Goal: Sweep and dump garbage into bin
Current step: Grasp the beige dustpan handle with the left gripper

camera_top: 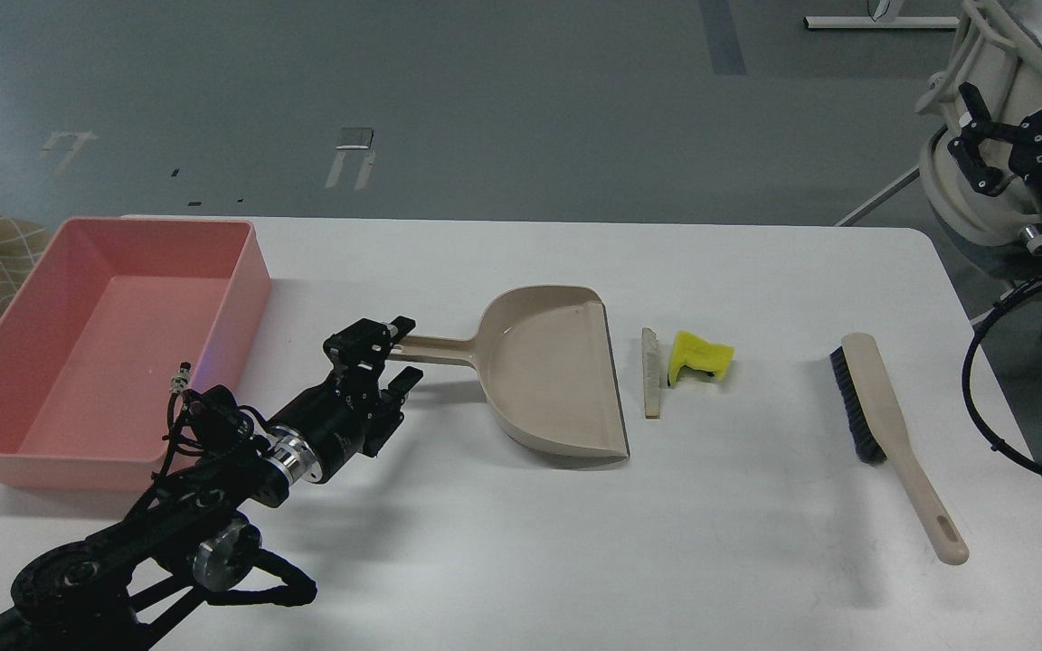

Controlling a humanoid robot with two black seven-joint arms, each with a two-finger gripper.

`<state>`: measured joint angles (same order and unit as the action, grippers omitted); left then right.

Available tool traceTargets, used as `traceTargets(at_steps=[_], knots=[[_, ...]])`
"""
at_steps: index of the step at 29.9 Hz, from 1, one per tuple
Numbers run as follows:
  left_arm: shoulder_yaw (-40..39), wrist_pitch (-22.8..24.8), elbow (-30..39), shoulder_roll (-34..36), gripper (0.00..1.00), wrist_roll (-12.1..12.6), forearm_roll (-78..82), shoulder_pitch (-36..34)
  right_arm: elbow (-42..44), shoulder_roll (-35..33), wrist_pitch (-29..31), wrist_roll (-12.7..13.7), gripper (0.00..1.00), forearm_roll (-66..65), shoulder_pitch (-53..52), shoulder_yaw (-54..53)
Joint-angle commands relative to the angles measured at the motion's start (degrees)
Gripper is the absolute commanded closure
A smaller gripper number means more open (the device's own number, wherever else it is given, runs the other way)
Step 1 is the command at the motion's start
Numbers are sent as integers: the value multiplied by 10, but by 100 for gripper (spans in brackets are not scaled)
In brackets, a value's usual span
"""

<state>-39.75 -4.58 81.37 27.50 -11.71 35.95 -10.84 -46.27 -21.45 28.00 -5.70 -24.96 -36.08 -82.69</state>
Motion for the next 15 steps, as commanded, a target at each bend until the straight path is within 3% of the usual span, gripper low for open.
traceTargets(at_steps=[1,15], knots=[[7,1,-18,-1,30,0,0,-13,0,-1,0,0,0,0,0,0],[18,7,-64,-9,28,4,-1,-30,3,-4,0,-1,0,0,4,-27]])
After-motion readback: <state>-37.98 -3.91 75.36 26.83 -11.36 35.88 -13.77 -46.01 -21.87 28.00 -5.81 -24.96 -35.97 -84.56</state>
